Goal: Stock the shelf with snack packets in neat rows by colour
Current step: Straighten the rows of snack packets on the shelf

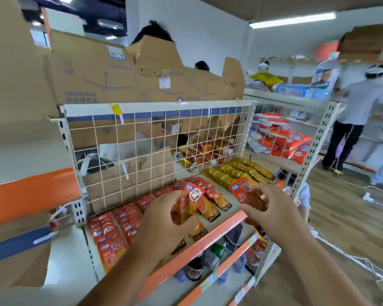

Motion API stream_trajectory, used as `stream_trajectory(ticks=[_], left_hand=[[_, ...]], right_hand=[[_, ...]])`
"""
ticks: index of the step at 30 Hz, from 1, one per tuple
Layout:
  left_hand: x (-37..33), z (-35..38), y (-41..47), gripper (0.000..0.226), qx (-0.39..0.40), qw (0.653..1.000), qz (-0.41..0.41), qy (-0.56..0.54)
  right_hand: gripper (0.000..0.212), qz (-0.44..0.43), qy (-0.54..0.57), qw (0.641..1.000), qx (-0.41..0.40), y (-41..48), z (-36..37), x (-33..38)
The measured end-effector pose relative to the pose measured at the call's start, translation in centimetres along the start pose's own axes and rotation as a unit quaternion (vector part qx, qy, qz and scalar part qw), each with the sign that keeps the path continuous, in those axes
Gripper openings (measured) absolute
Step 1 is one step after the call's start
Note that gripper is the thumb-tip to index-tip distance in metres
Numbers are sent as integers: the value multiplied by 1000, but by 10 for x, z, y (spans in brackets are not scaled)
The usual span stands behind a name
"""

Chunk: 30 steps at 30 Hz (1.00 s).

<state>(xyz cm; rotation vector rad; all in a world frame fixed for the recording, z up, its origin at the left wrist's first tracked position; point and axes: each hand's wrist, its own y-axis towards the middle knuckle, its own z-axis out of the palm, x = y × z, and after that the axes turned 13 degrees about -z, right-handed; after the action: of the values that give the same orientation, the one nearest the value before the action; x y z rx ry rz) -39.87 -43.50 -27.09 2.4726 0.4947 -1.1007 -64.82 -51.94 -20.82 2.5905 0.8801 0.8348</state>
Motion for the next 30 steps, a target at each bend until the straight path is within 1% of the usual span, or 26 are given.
stream_trajectory(ticks=[5, 11, 15, 20, 22, 24, 27, 30], left_hand=[[19, 31, 58, 65, 7, 1000, -26, -10], [11, 65, 105, 66, -13, 999, -37, 2], [9, 100, 124, 69, -34, 997, -50, 47], [12, 160, 130, 65, -81, 988, -100, 83], [12, 188, 130, 61, -109, 981, -126, 103], [8, 215, 128, 59, -148, 966, -159, 141], [2, 248, 124, 60, -199, 937, -216, 187], [3, 275, 126, 58, -226, 916, -249, 218]], right_hand=[[38, 13, 24, 999, 22, 55, 29, -39], [41, 30, 27, 999, 34, 92, 51, -89], [44, 20, 30, 998, 50, 116, 76, -132], [50, -20, 47, 994, 100, 155, 113, -187], [56, -41, 61, 989, 126, 171, 129, -206], [63, -72, 77, 984, 142, 186, 144, -225], [55, -95, 99, 971, 198, 200, 163, -244], [58, -124, 113, 960, 225, 208, 178, -256]])
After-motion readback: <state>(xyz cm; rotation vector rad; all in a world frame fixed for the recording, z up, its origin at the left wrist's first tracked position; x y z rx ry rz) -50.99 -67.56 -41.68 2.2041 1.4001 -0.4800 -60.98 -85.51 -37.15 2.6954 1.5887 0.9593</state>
